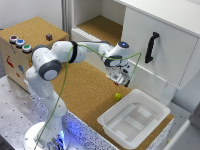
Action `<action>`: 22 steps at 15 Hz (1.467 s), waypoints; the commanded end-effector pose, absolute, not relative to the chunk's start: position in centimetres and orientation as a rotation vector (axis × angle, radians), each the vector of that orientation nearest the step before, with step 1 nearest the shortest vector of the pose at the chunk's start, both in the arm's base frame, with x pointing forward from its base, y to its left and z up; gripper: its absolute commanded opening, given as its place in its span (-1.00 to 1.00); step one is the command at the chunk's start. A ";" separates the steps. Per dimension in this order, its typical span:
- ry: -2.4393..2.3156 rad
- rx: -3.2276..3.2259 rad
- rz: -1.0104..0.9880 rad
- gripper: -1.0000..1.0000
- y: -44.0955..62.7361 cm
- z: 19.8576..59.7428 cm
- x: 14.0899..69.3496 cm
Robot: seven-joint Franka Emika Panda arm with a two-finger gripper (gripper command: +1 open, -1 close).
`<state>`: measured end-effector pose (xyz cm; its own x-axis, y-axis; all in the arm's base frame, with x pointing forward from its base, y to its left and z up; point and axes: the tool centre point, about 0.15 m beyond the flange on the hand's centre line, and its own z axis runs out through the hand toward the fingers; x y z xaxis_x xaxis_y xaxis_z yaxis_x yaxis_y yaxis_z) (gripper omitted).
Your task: Put the grasped pink object inside the box
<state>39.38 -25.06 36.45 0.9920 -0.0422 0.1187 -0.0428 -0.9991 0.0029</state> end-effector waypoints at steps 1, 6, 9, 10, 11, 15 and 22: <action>-0.332 3.082 0.107 -1.00 -35.4 34.5 35.9; -0.408 3.049 0.025 -1.00 -43.3 30.4 34.8; -0.368 3.070 0.042 -1.00 -44.8 28.0 35.0; -0.350 3.055 0.036 -1.00 -45.2 27.2 35.4; -0.326 3.061 0.014 -1.00 -45.4 26.5 35.7; -0.294 3.072 -0.045 1.00 -44.9 25.0 35.3; -0.255 3.109 0.213 1.00 -39.1 32.3 33.2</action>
